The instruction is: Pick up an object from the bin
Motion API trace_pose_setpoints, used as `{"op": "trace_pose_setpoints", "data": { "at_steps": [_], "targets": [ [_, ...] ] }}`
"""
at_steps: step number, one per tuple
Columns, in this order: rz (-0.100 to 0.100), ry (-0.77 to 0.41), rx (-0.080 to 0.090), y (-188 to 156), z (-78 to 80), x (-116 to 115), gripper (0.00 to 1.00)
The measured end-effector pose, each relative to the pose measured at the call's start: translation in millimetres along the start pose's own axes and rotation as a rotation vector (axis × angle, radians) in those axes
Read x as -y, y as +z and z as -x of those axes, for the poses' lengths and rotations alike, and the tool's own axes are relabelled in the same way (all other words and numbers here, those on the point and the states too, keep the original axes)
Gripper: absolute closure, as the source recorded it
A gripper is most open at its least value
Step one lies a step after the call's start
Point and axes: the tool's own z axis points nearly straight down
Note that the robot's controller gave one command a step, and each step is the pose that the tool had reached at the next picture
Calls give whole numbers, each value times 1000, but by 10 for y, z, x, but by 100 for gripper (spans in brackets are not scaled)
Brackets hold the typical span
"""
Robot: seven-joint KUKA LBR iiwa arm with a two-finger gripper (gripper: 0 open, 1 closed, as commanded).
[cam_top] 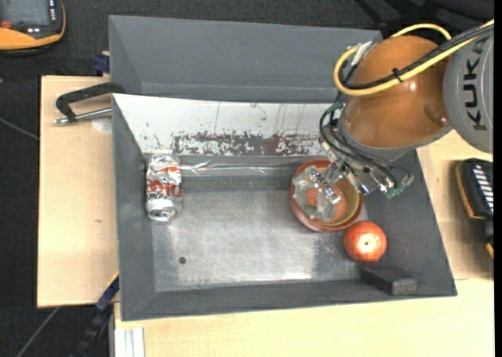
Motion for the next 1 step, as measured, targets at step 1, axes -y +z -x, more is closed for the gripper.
{"op": "trace_pose_setpoints", "data": {
  "at_steps": [1],
  "targets": [
    [-4,-186,7,1290,-186,636,100]
  ]
}}
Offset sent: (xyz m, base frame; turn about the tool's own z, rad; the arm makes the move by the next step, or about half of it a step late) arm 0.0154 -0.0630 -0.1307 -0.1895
